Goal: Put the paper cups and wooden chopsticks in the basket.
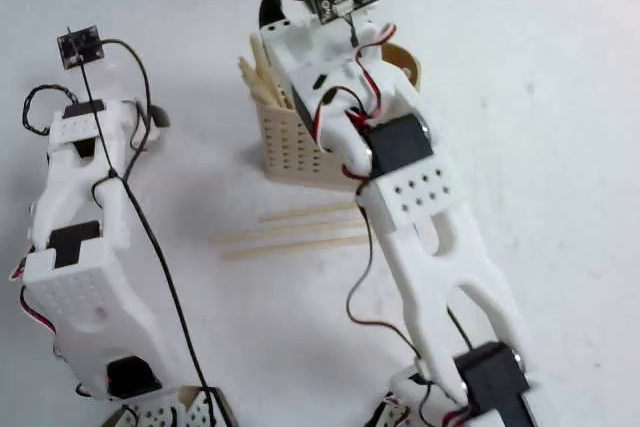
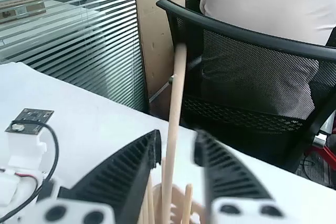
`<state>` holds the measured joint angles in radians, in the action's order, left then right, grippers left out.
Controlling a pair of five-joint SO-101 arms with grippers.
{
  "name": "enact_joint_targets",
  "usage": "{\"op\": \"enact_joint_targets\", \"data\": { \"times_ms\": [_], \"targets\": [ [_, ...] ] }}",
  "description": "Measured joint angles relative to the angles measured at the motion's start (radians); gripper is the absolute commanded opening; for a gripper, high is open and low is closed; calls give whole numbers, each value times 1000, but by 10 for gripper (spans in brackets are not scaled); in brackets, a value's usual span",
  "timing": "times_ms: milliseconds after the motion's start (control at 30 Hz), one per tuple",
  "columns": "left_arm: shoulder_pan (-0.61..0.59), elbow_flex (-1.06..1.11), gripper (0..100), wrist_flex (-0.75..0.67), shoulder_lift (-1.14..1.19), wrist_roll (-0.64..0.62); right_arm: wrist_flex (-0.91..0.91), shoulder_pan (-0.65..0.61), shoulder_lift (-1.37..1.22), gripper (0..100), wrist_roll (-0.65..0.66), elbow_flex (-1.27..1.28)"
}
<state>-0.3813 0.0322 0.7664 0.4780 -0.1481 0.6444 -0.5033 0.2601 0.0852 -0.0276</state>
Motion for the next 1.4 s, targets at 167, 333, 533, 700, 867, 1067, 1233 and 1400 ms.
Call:
{"op": "enact_joint_targets", "data": {
  "times_ms": [167, 333, 533, 700, 867, 1067, 1233, 1400],
  "targets": [
    [0, 0, 275, 0, 0, 0, 163, 0, 77, 211, 0, 0],
    [0, 0, 275, 0, 0, 0, 399, 0, 184, 161, 38, 0],
    [0, 0, 275, 0, 0, 0, 726, -149, 190, 181, 397, 71],
    [0, 0, 275, 0, 0, 0, 772, -276, 69, 192, 652, 295],
    [0, 0, 275, 0, 0, 0, 565, -267, -48, 191, 809, 514],
    [0, 0, 275, 0, 0, 0, 408, -244, -183, 191, 887, 624],
    [0, 0, 275, 0, 0, 0, 330, -236, -262, 190, 891, 640],
    [0, 0, 275, 0, 0, 0, 292, -224, -327, 111, 891, 637]
  ]
}}
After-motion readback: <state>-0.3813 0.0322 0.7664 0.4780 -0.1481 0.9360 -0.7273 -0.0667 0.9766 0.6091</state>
